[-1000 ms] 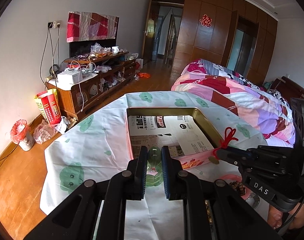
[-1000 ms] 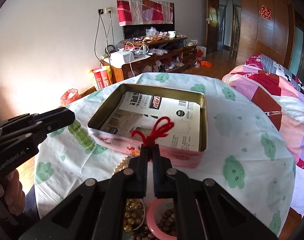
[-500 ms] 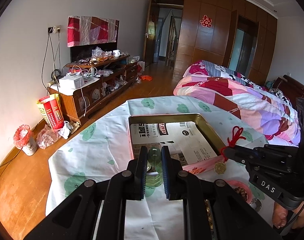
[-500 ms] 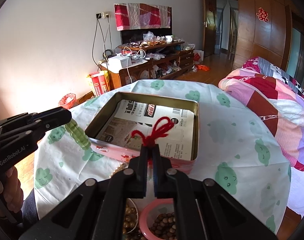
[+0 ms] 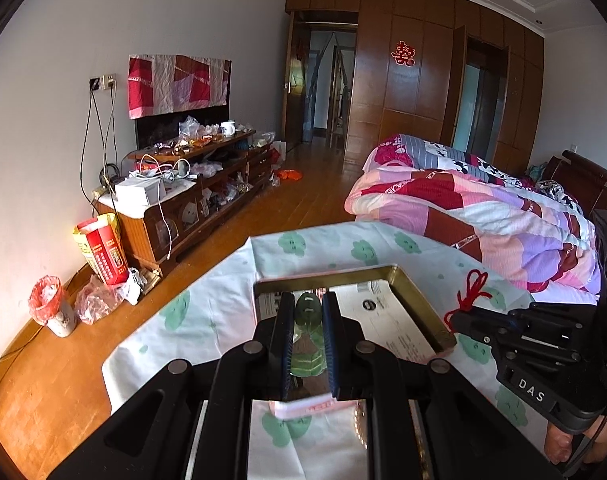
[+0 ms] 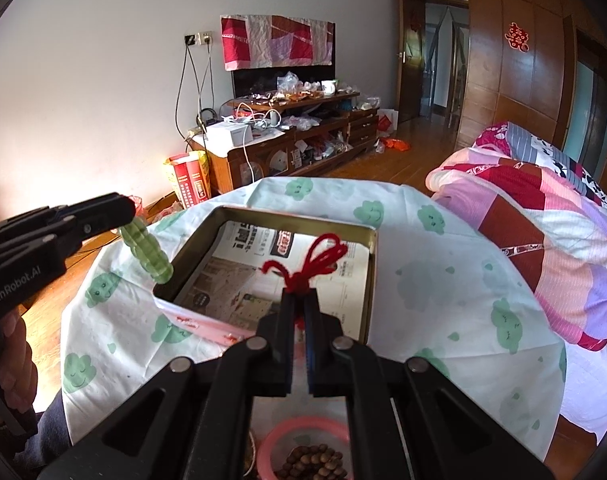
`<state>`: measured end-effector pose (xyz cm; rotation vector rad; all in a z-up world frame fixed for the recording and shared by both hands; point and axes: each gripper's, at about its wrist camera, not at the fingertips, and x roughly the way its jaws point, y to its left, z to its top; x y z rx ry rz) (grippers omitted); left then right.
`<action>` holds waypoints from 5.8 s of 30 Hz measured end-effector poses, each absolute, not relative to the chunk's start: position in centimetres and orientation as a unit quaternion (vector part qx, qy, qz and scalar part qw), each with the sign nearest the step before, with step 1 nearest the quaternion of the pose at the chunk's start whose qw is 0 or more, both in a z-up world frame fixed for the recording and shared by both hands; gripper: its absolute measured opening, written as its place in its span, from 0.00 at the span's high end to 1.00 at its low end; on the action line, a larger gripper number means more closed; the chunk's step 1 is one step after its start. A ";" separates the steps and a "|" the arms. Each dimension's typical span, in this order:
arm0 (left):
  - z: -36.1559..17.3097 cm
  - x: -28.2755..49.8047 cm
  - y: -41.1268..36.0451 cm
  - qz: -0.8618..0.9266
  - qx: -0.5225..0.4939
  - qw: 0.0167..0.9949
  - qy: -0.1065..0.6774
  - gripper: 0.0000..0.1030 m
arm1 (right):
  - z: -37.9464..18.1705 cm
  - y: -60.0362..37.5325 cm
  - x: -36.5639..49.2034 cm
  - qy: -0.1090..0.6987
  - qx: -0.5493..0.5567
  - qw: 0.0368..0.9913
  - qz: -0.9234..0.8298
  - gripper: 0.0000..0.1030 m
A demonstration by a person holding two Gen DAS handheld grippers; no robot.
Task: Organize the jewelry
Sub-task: 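Carry both items into the tin and open both tools to release them, then withdraw both tools from the tin back toward the jewelry, then close the left tool on the silver bangle beside the pearls, then lift the silver bangle with the left tool while the right tool grasps the pink bangle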
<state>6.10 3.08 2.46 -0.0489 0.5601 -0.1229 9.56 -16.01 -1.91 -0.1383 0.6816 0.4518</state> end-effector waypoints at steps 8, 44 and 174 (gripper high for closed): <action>2.9 8.1 2.8 -0.072 -0.026 0.960 0.269 0.87 | -1.0 -16.3 10.9 0.322 -0.066 0.920 0.212 0.94; -2.6 12.5 3.3 -0.012 -0.013 0.942 0.336 0.25 | -5.9 -15.7 16.9 0.367 -0.094 0.911 0.162 0.46; -6.6 2.2 2.9 -0.064 -0.056 0.913 0.398 0.97 | -10.3 -19.7 5.9 0.438 -0.050 0.879 0.181 0.09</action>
